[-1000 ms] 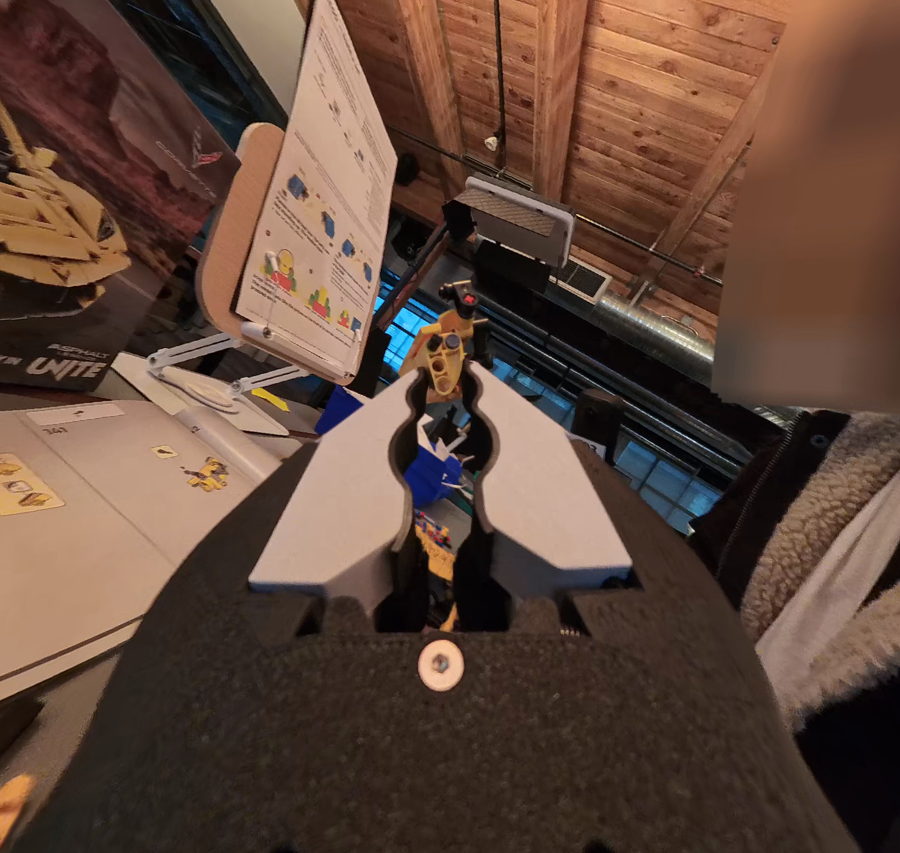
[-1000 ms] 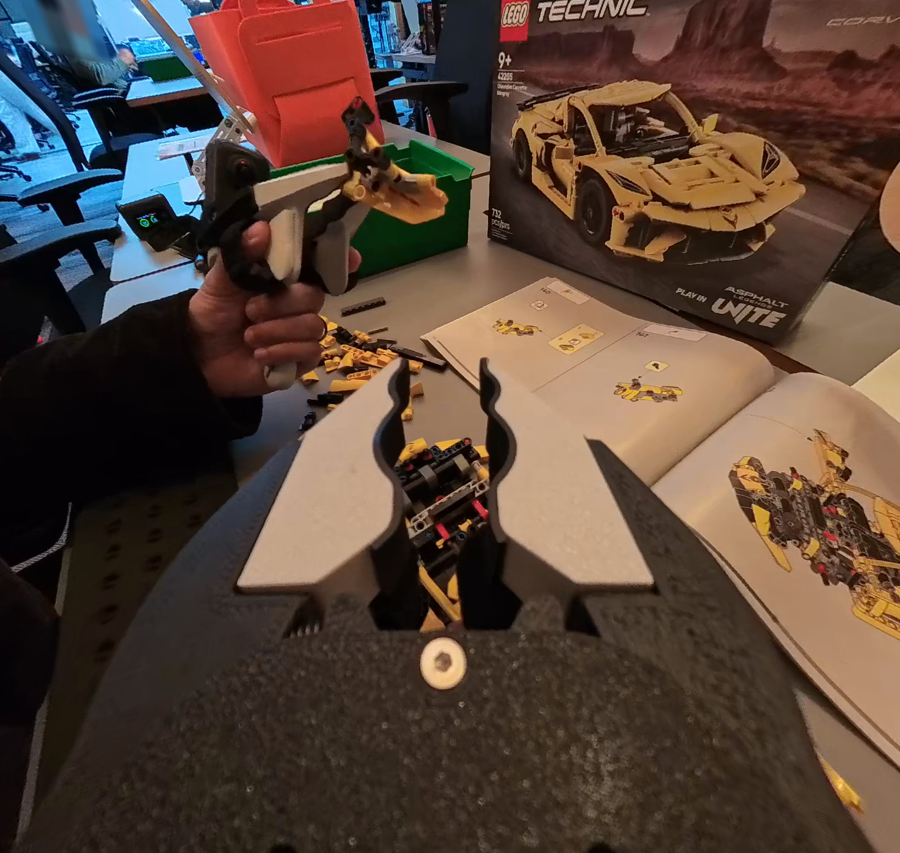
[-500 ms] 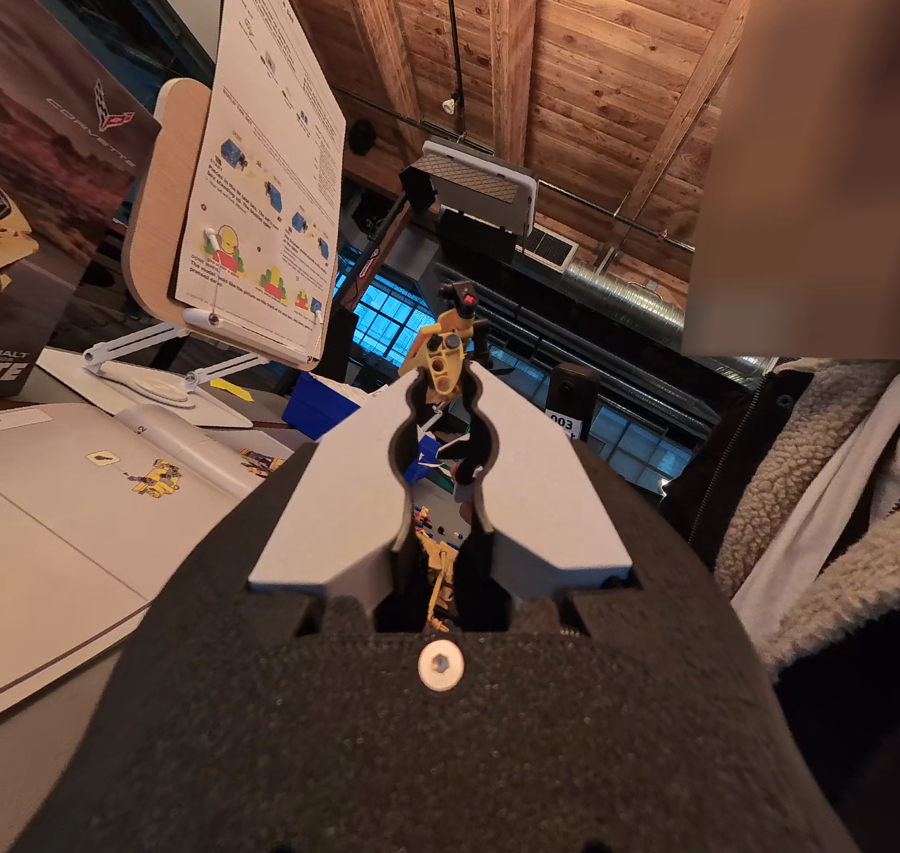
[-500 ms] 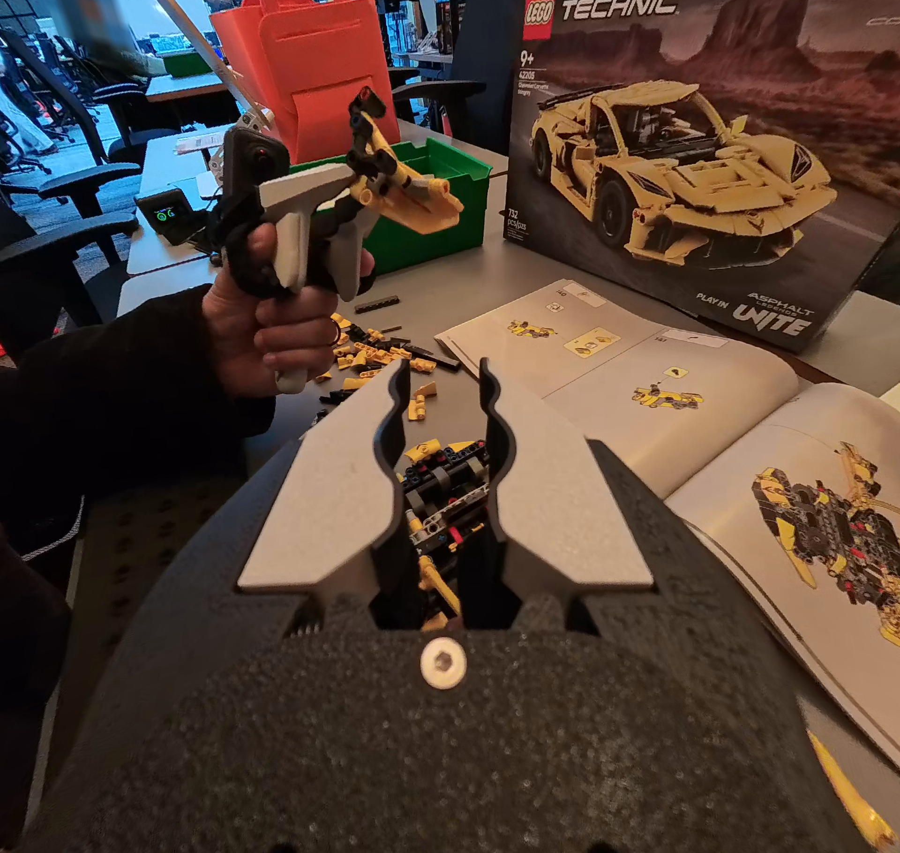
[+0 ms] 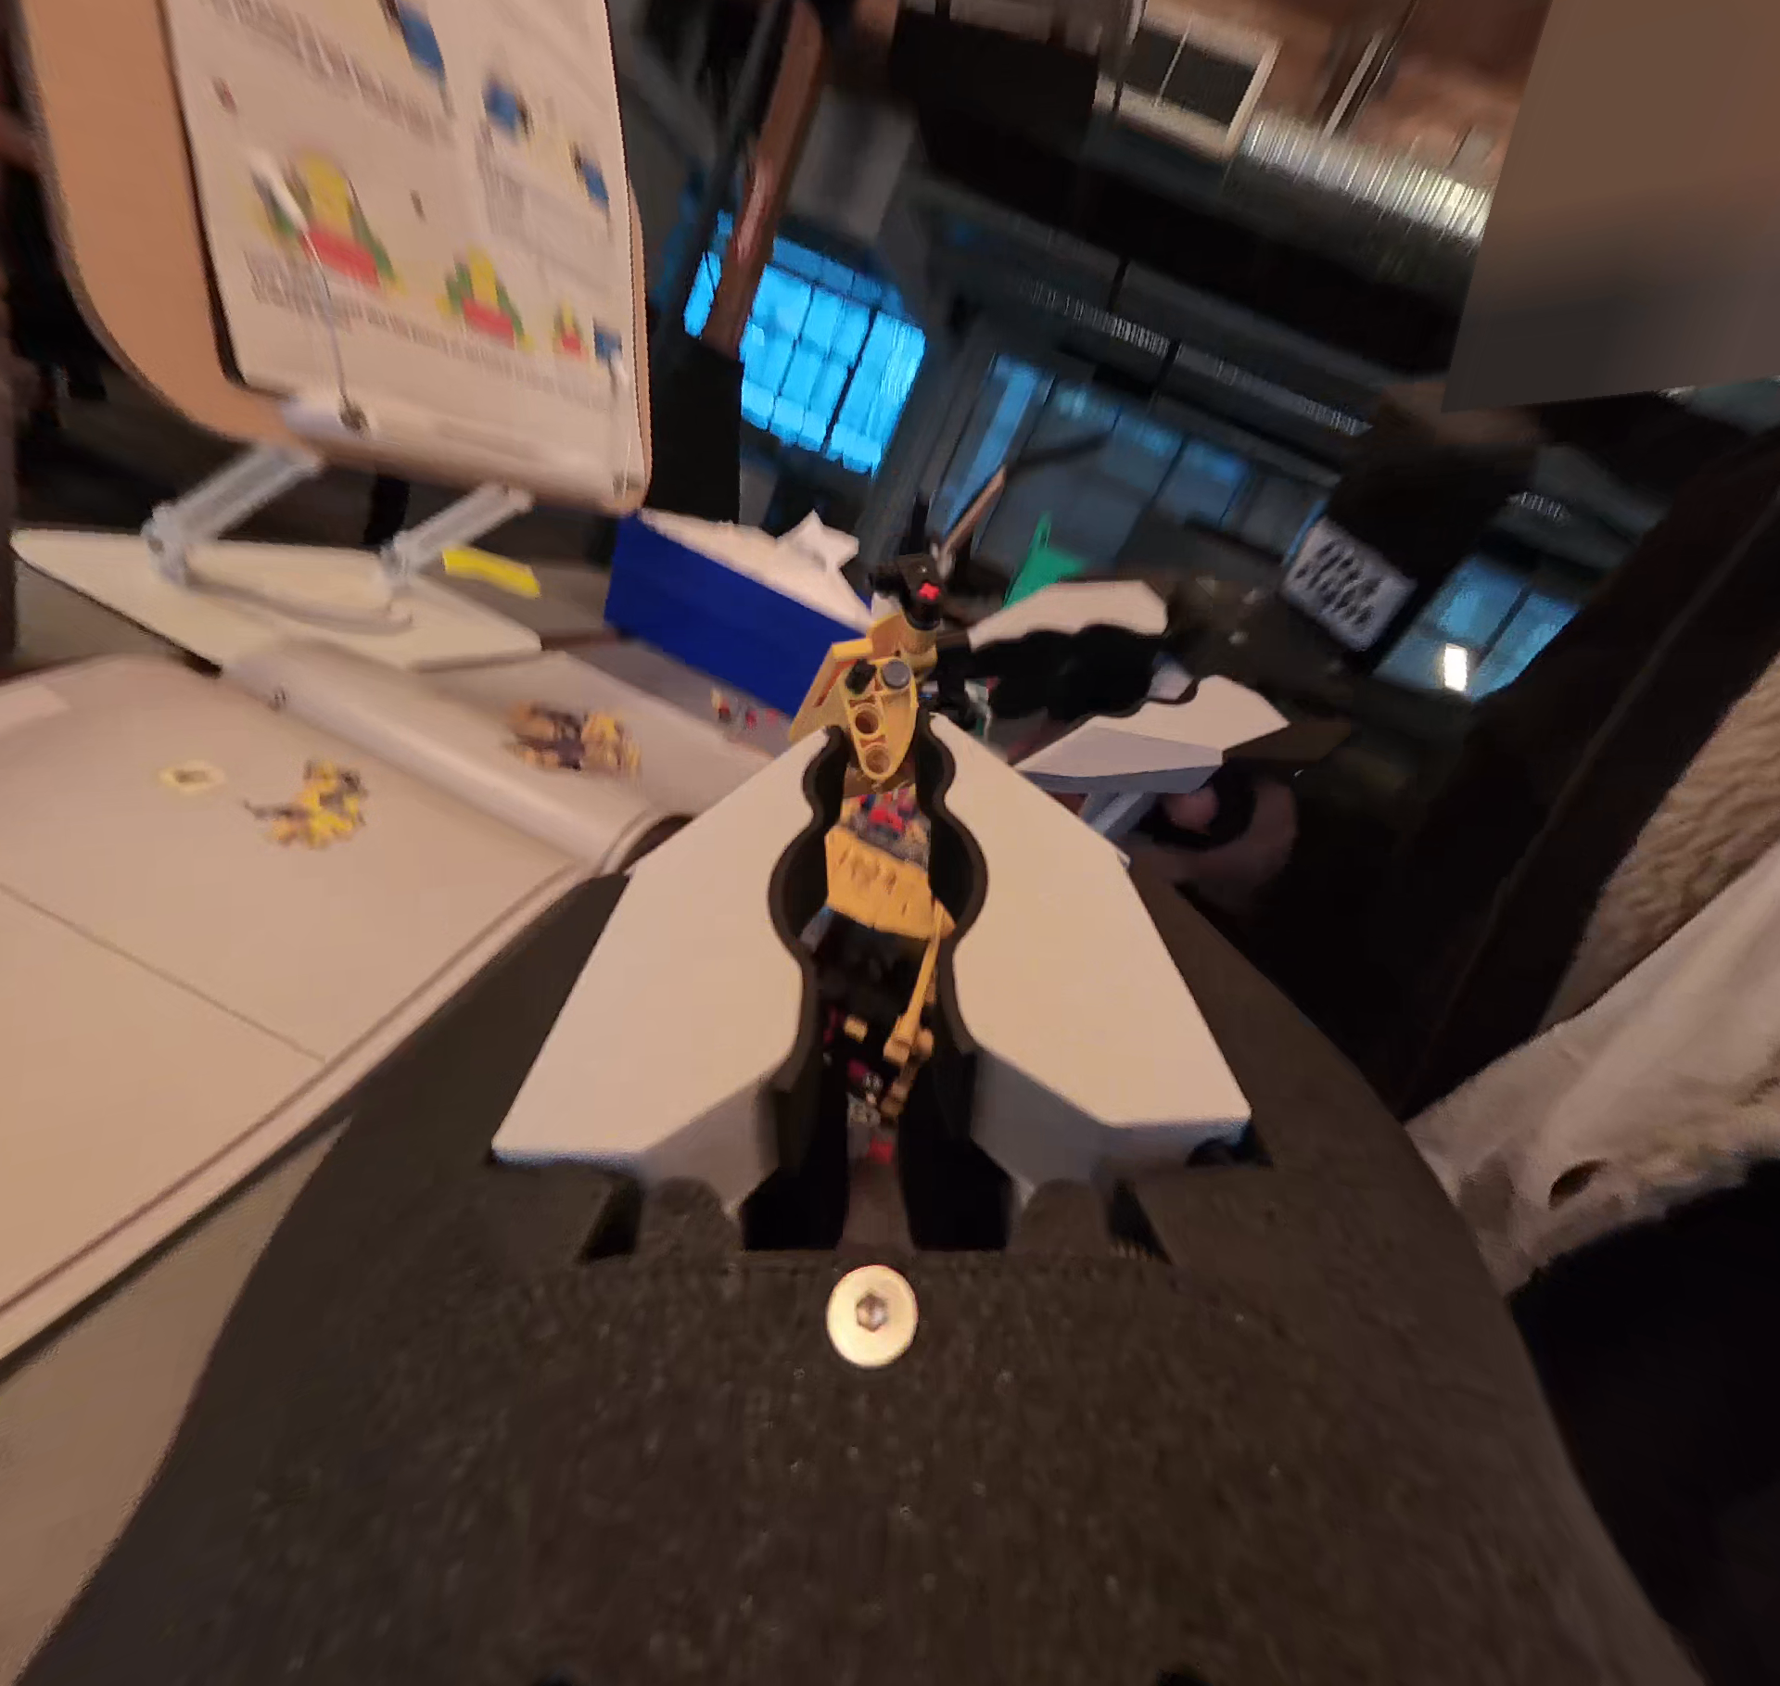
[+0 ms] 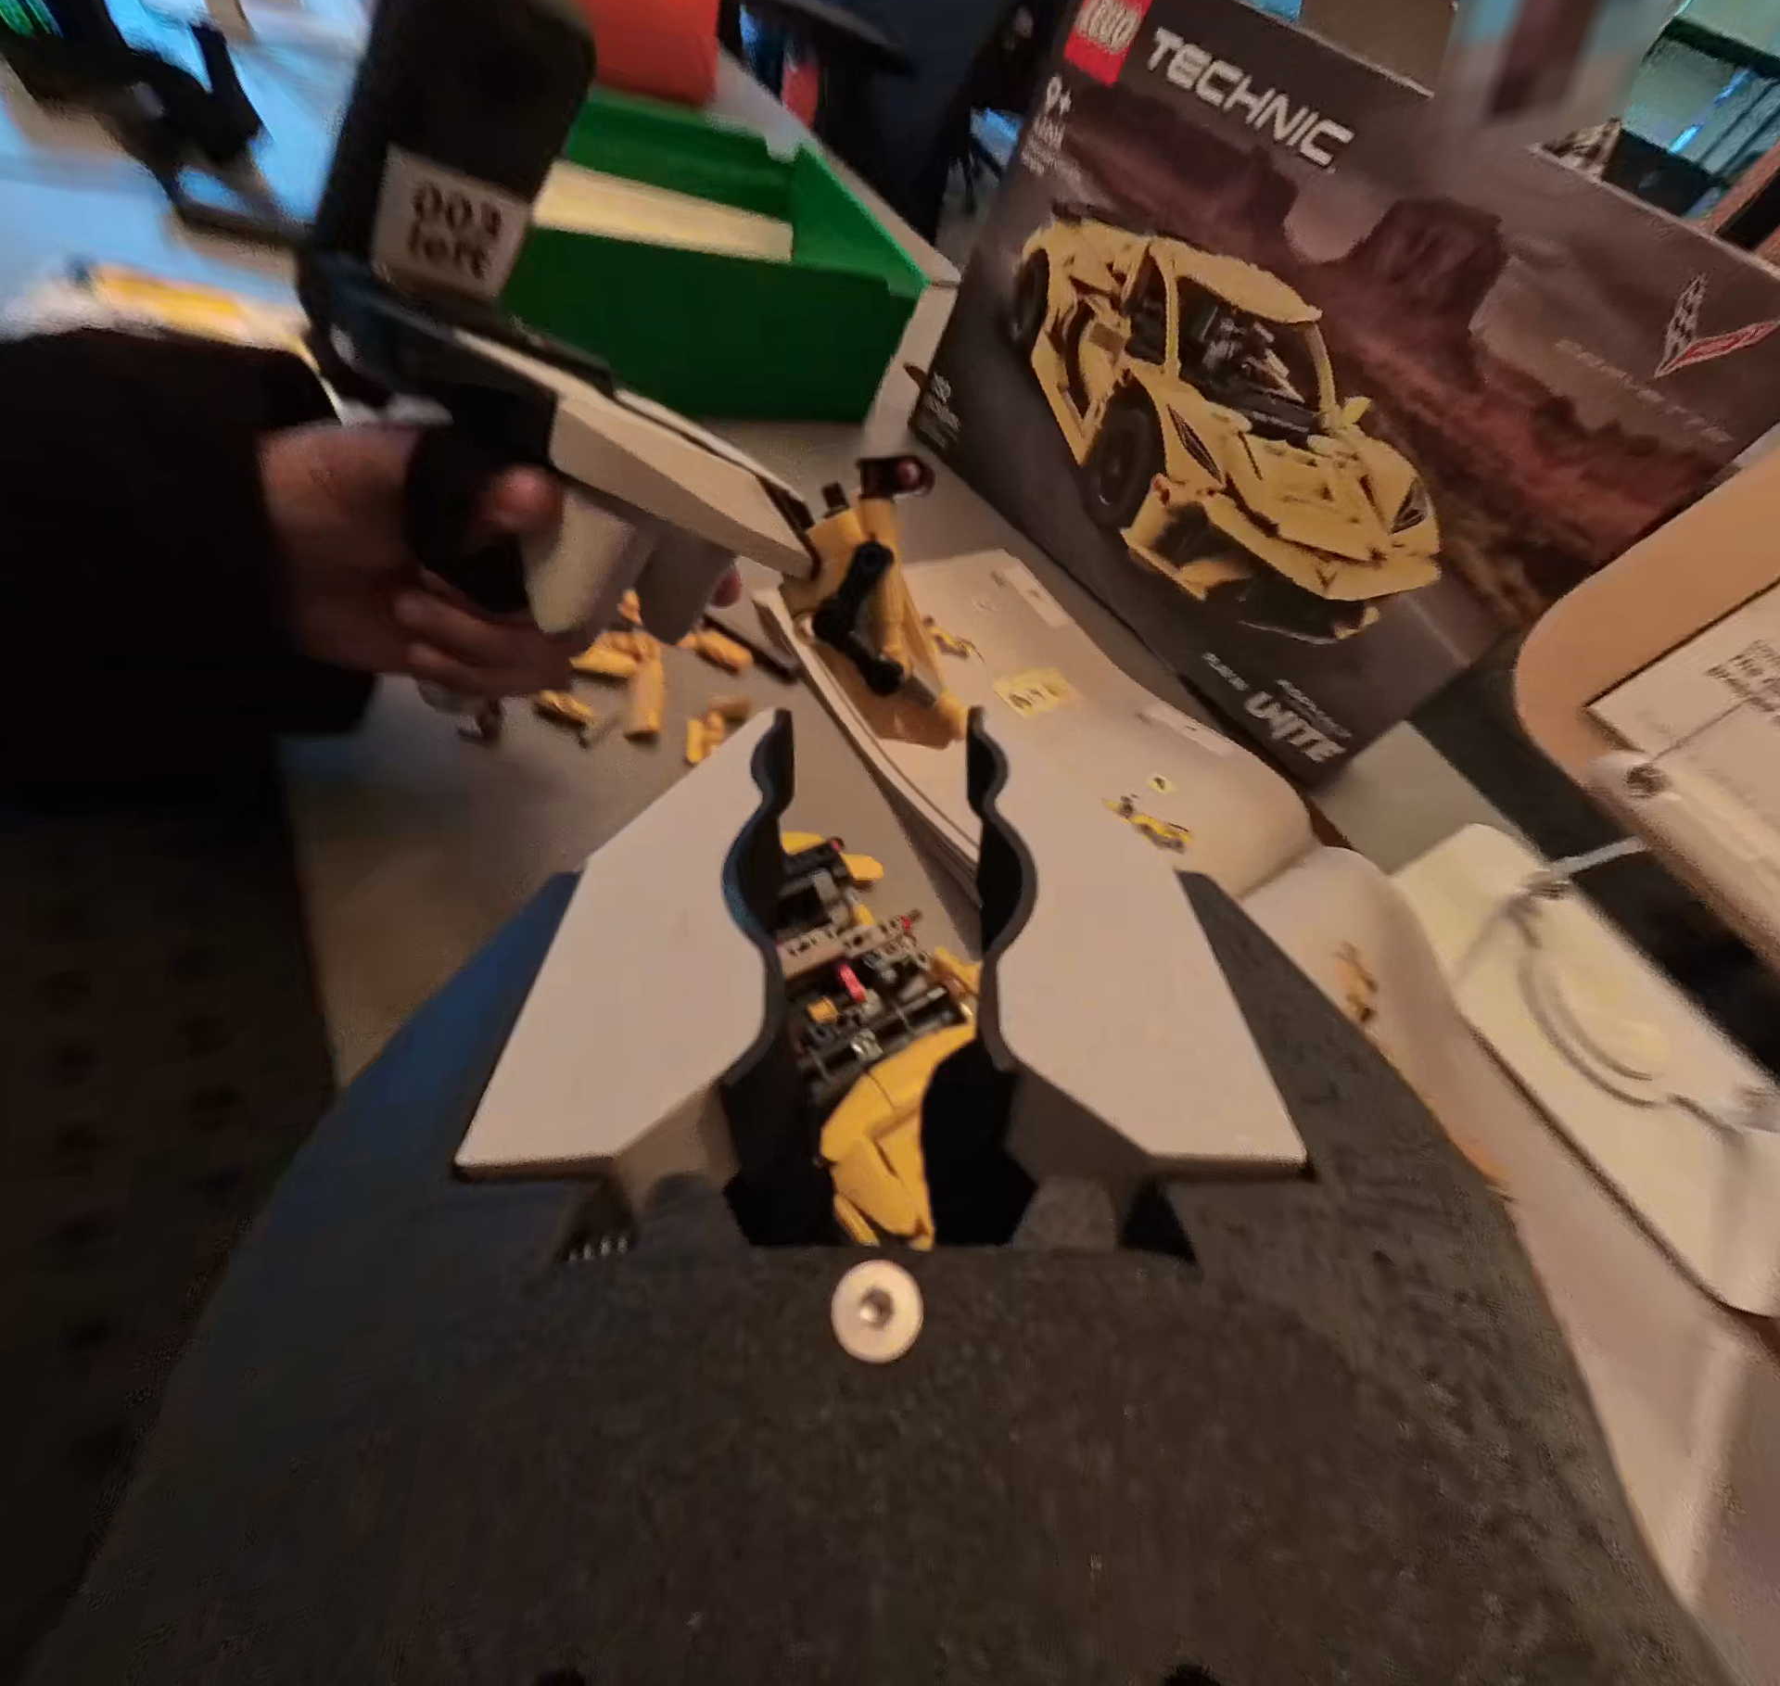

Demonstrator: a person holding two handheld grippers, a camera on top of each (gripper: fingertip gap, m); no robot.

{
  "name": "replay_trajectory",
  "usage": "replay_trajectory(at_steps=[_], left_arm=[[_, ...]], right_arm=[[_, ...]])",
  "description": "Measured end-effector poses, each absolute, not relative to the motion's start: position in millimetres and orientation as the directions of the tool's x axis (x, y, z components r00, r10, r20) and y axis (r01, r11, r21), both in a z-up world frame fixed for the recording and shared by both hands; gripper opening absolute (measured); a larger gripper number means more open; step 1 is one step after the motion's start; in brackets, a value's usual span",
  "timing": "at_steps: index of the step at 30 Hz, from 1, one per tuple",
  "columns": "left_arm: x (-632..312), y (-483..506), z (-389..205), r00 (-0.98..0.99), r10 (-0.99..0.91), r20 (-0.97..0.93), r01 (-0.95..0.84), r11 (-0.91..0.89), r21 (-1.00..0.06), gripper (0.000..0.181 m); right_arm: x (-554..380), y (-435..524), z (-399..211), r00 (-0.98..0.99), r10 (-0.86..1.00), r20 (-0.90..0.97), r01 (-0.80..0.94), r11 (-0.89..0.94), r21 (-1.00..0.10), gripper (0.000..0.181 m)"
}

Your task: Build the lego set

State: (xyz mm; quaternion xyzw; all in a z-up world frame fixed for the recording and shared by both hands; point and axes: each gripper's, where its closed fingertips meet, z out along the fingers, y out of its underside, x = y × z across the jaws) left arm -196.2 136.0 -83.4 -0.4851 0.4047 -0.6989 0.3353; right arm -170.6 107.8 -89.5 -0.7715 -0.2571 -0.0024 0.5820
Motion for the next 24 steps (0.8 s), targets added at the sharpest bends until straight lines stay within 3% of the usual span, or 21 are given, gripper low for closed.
replay_trajectory(at_steps=[5, 11, 21, 24], left_arm=[[-188, 119, -97, -0.337, -0.834, 0.436, -0.029, -0.454, -0.891, 0.013], [-187, 105, -100, -0.392, -0.798, 0.458, -0.079, -0.466, -0.881, 0.013], [-188, 98, -103, -0.435, -0.735, 0.520, -0.129, -0.520, -0.844, 0.015], [-191, 108, -101, -0.402, -0.758, 0.513, -0.102, -0.520, -0.848, 0.029]], right_arm=[[-170, 110, -109, 0.785, 0.396, 0.476, 0.587, -0.232, -0.776, 0.039], [-170, 110, -115, 0.697, 0.371, 0.614, 0.706, -0.203, -0.678, 0.015], [-168, 103, -116, 0.628, 0.404, 0.665, 0.769, -0.188, -0.611, 0.012], [-165, 87, -129, 0.639, 0.503, 0.582, 0.752, -0.247, -0.611, 0.011]])
